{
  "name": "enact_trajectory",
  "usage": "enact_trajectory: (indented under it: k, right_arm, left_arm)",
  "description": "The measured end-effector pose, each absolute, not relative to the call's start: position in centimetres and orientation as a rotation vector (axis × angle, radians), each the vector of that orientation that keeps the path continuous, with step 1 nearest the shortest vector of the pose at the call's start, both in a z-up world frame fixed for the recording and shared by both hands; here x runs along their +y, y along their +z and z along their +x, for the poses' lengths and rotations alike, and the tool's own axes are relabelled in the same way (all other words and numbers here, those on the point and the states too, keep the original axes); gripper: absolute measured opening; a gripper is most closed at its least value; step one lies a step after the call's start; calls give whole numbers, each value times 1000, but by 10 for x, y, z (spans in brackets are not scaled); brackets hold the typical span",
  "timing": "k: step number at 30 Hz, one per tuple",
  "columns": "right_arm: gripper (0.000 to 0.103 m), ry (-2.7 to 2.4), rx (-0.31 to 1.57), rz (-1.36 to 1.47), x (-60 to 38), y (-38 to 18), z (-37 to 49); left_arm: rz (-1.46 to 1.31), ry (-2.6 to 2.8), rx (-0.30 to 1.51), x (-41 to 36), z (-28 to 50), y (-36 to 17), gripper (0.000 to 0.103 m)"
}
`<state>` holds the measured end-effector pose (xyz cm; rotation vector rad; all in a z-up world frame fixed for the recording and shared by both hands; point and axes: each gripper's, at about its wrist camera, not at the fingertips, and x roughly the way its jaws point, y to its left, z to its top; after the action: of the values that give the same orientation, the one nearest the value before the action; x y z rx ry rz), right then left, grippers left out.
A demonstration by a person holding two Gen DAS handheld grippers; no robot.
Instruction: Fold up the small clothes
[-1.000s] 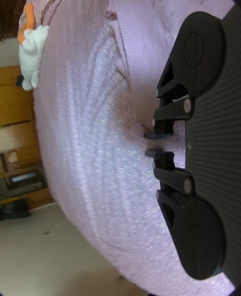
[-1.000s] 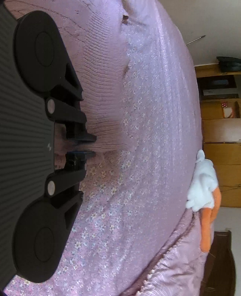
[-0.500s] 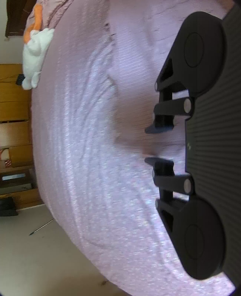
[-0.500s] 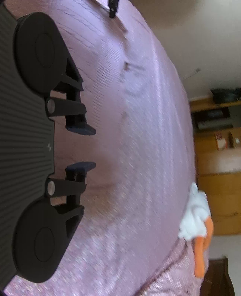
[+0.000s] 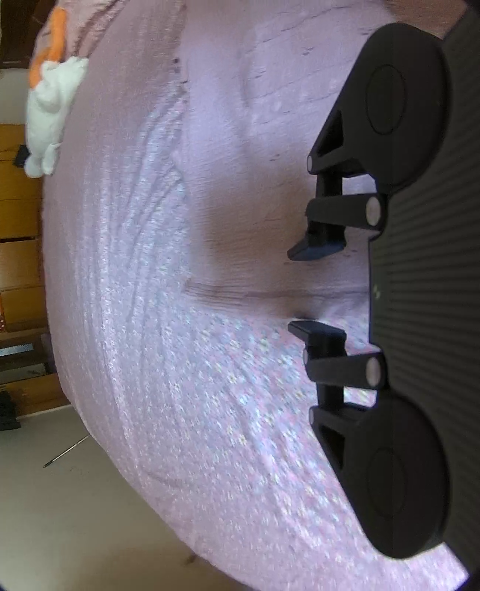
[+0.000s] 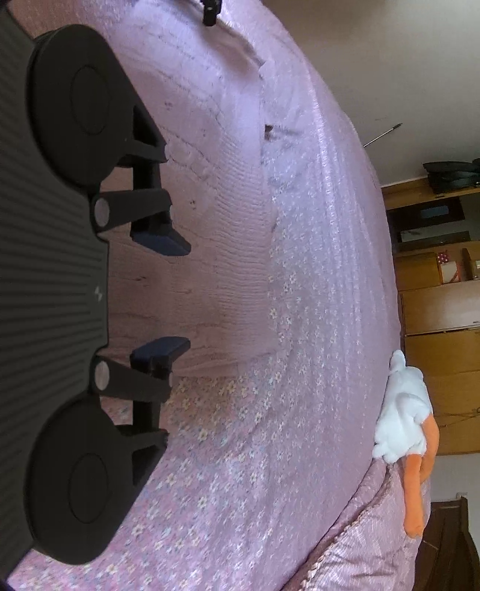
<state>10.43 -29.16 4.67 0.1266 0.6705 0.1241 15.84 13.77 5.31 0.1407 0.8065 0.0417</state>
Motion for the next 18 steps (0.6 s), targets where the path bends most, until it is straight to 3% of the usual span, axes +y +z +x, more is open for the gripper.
enact_trajectory:
  k: [6,10,18]
  right_arm:
    - [58,96,682,182,-311,53,72]
    - [58,80,710,260,-329,47,59]
    - [59,122,785,431,-349,23,43]
  left_arm:
    - [94,29,848,137,126,70,39]
    - [29,17,870,134,108,77,51]
    - [29,26,898,108,73,75,57]
